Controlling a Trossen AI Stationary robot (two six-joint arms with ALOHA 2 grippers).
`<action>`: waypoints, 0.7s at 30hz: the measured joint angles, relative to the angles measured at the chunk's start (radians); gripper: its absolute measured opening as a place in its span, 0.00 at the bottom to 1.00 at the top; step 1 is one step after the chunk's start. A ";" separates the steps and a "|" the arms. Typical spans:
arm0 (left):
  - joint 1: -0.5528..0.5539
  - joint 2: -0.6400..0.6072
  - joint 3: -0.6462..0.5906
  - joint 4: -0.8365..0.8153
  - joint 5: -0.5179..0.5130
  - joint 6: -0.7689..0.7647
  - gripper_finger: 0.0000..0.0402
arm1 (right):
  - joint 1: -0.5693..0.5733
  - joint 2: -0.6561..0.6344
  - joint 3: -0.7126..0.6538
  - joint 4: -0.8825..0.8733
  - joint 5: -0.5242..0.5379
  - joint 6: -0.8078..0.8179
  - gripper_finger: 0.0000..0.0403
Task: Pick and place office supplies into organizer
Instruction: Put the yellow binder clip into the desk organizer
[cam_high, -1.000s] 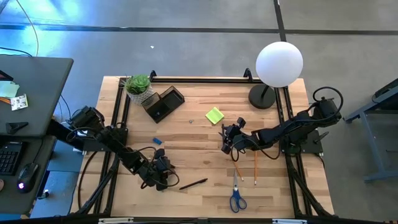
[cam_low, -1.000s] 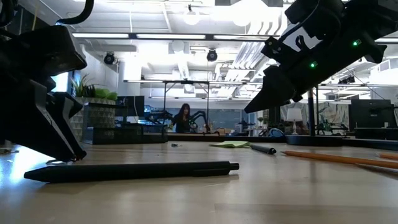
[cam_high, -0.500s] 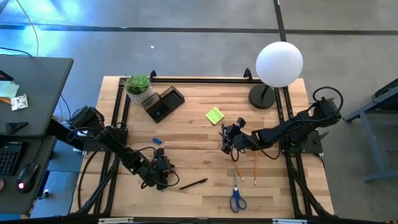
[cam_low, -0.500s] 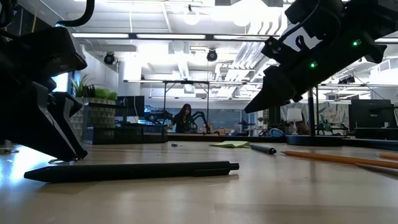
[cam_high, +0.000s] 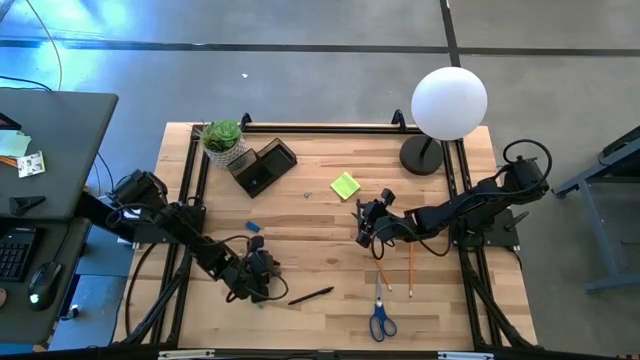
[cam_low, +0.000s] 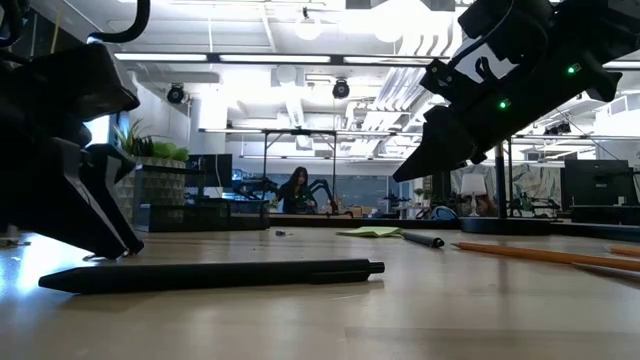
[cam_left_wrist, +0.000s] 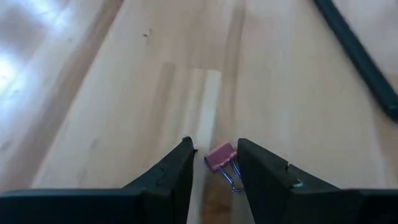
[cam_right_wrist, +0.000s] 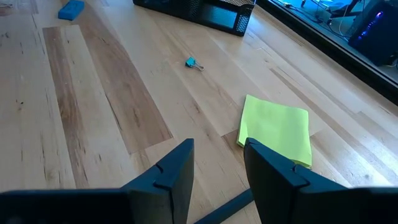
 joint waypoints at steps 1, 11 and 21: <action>0.000 -0.006 0.000 -0.005 -0.009 0.009 0.29 | 0.000 0.000 0.000 0.000 0.000 0.000 0.33; 0.001 -0.225 0.000 -0.211 -0.118 0.019 0.29 | 0.000 0.000 0.000 -0.001 0.000 0.000 0.33; 0.000 -0.279 0.002 -0.234 0.035 0.114 0.29 | 0.000 0.000 0.000 0.000 0.000 0.000 0.33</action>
